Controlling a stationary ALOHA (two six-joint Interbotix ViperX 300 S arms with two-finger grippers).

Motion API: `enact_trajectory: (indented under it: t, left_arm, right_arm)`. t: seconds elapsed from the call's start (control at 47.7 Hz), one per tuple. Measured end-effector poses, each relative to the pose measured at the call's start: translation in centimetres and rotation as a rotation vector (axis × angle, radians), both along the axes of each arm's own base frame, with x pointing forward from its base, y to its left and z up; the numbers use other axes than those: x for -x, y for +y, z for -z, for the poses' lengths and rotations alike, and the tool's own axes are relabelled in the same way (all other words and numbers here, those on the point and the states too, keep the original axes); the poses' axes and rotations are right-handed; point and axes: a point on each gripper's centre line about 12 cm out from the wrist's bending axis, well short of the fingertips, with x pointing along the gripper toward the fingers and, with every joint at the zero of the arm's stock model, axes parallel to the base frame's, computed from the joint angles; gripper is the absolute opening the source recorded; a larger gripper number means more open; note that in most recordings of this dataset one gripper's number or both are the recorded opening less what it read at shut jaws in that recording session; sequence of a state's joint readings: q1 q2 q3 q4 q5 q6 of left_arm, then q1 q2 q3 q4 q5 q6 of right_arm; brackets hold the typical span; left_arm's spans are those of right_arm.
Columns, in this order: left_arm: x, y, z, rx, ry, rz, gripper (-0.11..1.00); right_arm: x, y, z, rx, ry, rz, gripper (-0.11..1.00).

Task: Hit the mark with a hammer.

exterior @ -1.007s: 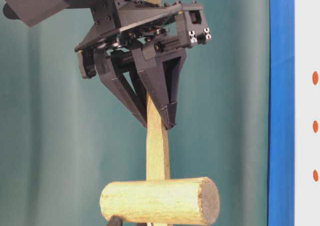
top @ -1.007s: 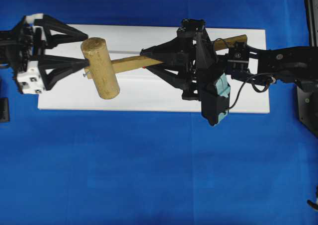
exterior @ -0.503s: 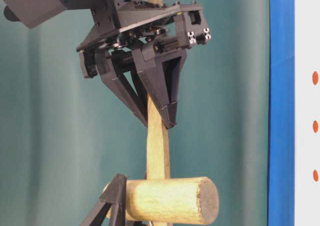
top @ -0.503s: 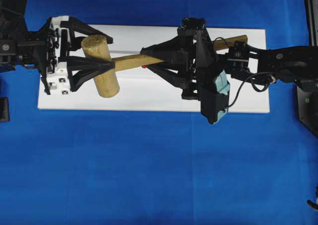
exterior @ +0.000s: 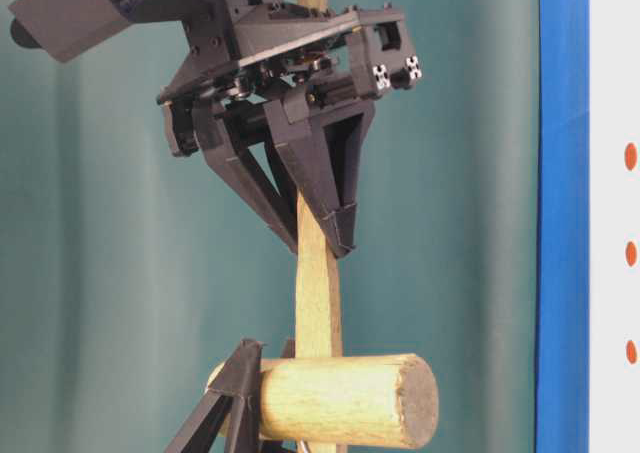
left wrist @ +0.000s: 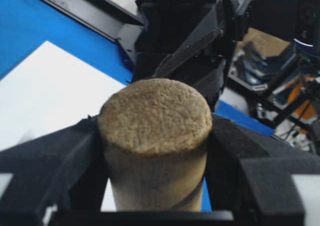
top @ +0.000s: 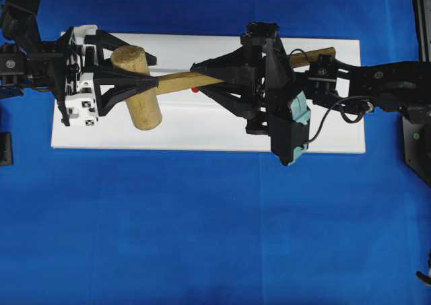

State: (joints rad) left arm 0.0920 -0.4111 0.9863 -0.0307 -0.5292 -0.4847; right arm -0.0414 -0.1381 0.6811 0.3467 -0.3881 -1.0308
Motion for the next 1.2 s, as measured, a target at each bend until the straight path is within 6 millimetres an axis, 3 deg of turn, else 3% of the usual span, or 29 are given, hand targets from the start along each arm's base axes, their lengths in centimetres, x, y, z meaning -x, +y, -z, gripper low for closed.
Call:
enact_trajectory:
  t: [0.231,0.273,0.503,0.587,0.923,1.196]
  left_arm:
    - [0.0,0.1,0.1,0.002,0.003,-0.004,0.45]
    - [0.0,0.1,0.1,0.002,0.003,-0.004,0.45]
    - [0.0,0.1,0.3,-0.029,0.025,0.001,0.45]
    - [0.0,0.1,0.5,-0.055,0.043,0.004,0.45]
    - [0.2,-0.1,1.8,-0.368,0.185,0.053,0.45]
    - [0.3,-0.2,1.9,-0.490,0.206,0.072,0.45]
  right_arm:
    - [0.0,-0.3,0.0,-0.043,0.013,0.020,0.11]
    - [0.0,-0.3,0.1,-0.052,0.016,0.025,0.15]
    - [0.1,-0.8,0.4,-0.128,0.048,0.054,0.80]
    - [0.1,-0.7,0.6,-0.155,0.067,0.055,0.94]
    - [1.1,-0.5,-0.8,-0.429,0.055,0.113,0.91]
    - [1.3,0.0,-0.2,-0.571,0.096,0.124,0.91]
